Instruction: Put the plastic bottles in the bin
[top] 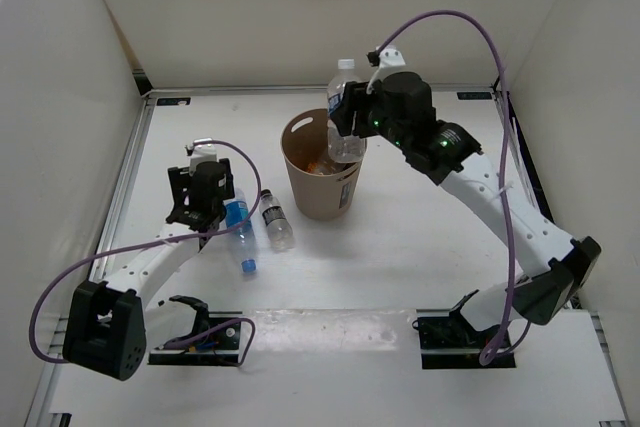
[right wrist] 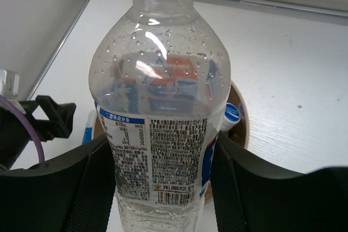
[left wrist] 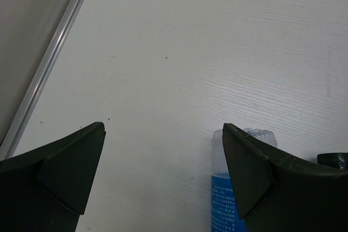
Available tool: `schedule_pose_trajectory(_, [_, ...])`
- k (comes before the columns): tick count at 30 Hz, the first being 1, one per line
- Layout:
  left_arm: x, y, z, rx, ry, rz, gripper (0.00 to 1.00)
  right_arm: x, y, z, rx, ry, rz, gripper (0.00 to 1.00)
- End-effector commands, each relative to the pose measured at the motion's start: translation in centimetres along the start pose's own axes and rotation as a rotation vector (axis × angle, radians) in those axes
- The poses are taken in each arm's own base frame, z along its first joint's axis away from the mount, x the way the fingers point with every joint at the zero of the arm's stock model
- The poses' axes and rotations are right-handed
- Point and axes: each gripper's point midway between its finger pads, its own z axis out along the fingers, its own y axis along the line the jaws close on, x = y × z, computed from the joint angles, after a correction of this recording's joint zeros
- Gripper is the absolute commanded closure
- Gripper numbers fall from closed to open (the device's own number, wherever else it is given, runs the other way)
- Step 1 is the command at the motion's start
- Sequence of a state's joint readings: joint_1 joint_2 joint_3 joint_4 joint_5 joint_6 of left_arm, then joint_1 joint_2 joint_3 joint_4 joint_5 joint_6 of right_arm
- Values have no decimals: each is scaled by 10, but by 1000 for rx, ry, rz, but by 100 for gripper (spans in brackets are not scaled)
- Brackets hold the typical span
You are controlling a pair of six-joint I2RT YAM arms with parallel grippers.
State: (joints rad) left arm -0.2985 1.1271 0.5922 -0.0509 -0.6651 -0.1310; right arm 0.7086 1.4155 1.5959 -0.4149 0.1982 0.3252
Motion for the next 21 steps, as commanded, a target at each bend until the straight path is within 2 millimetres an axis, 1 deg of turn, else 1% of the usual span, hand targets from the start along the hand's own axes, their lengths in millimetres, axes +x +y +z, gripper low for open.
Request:
schedule_pose_trajectory(1, [-16,-4,0,11,-19,-13,0,-44,21,-10,-56,-144,-13,66])
schedule_pose_trajectory(2, [-17,-5,-1,13,-22,-16,0,-36,20,0,-43,-119,-17,65])
schedule_pose_trajectory(3, [-17,-4,-1,10,-21,-13,0,-36,21,2,-40,-117,-17,65])
schedule_pose_trajectory(5, [-17,-4,-1,10,-20,-12,0,-25,21,9,-33,-86,-23,65])
schedule_pose_trajectory(6, [-17,-5,-1,14,-18,-11,0,-24,19,11,-25,-84,-22,65])
schedule_pose_trajectory(7, [-17,-5,0,13,-19,-14,0,-17,19,15,-20,-71,-27,63])
schedule_pose_trajectory(9, [-17,-5,0,12,-17,-13,0,-12,15,18,7,-63,-35,61])
schedule_pose_trajectory(10, [-17,-5,0,9,-17,-13,0,-10,10,20,32,-71,-54,61])
schedule_pose_trajectory(12, [-18,-6,0,11,-16,-12,0,-9,10,22,39,-86,-44,55])
schedule_pose_trajectory(13, [-17,-5,0,9,-15,-10,0,-9,9,23,38,-88,-51,50])
schedule_pose_trajectory(15, [-18,-5,0,9,-14,-11,0,-8,8,25,43,-83,-56,48])
schedule_pose_trajectory(18, [-18,-5,1,9,-16,-13,0,-4,9,26,42,-74,-75,29])
schedule_pose_trajectory(19, [-17,-6,1,10,-12,-8,0,-3,13,25,20,-68,-87,25])
schedule_pose_trajectory(20, [-18,-6,0,13,-14,-8,0,-3,12,23,26,-67,-92,14])
schedule_pose_trajectory(21, [-18,-6,0,12,-17,-11,0,-2,17,21,19,-69,-98,10])
